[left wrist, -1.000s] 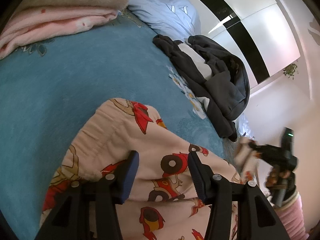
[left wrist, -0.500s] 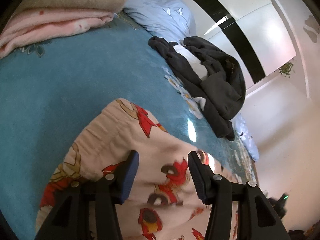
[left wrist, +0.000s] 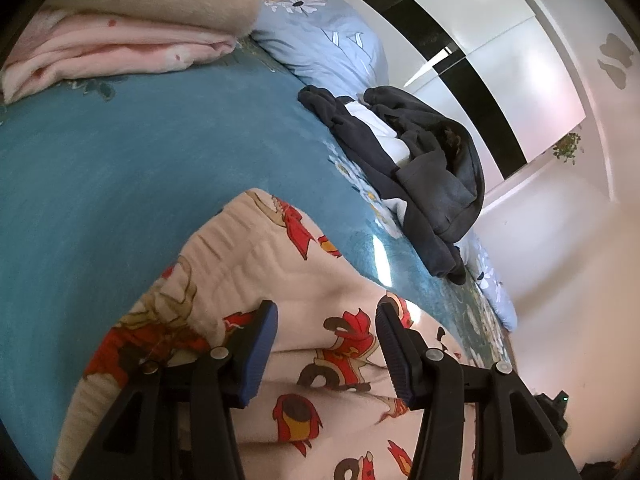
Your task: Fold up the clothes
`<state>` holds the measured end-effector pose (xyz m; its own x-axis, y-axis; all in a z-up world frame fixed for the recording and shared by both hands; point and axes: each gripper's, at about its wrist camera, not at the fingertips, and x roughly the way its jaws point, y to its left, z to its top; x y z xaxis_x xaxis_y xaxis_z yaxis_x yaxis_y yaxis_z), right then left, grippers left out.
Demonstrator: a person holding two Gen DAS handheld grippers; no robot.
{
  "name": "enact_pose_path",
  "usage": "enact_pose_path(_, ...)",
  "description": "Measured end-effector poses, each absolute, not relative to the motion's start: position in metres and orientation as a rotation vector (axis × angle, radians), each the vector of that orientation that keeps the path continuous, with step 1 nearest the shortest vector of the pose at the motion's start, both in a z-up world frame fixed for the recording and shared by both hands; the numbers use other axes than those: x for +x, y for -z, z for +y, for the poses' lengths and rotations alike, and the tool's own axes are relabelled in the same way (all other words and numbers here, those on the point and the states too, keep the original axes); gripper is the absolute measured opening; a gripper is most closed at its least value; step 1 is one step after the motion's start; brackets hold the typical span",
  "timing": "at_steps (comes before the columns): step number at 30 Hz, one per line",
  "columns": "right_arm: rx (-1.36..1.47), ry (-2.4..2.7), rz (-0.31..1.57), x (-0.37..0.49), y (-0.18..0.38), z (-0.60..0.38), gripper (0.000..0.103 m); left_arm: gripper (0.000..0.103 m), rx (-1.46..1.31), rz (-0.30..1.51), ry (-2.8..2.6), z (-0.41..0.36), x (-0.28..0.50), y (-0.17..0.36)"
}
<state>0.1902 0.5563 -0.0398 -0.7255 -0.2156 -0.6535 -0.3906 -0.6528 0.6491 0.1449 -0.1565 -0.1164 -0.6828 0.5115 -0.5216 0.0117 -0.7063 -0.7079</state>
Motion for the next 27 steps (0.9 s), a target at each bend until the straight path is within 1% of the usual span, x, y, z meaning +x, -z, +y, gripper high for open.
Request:
enact_pose_path(6, -1.213, -2.487, 1.341, 0.170, 0.060, 0.562, 0.041, 0.055, -1.087, -1.019, -2.462, -0.152, 0.161, 0.111)
enact_pose_path(11, -1.262, -2.452, 1.467, 0.158, 0.066, 0.572, 0.041, 0.056, -1.117, -1.046, -2.455, -0.148, 0.169, 0.108)
enact_pose_path(12, -1.277, -2.448, 1.478, 0.156, 0.067, 0.573, 0.039, 0.056, -1.123, -1.048, -2.454, -0.146, 0.170, 0.107)
enact_pose_path(13, -1.301, -2.452, 1.457, 0.154, 0.065, 0.572, 0.034, 0.056, -1.129, -1.050, -2.454, -0.145, 0.171, 0.106)
enact_pose_path(14, -1.324, -2.455, 1.436, 0.151, 0.064, 0.570, 0.014, 0.057, -1.135, -1.053, -2.454, -0.144, 0.172, 0.105)
enact_pose_path(15, -1.347, -2.459, 1.414, 0.149, 0.062, 0.569, 0.008, 0.058, -1.141, -1.055, -2.453, -0.142, 0.173, 0.104)
enact_pose_path(18, -1.381, -2.500, 1.331, 0.139, 0.053, 0.561, 0.007, 0.059, -1.143, -1.083, -2.423, -0.138, 0.174, 0.100)
enact_pose_path(19, -1.360, -2.527, 1.316, 0.136, 0.047, 0.560, 0.007, 0.059, -1.138, -1.095, -2.406, -0.135, 0.174, 0.098)
enact_pose_path(27, -0.719, -2.805, 1.374, 0.164, -0.033, 0.586, 0.007, 0.061, -1.074, -1.085, -2.407, -0.128, 0.187, 0.079)
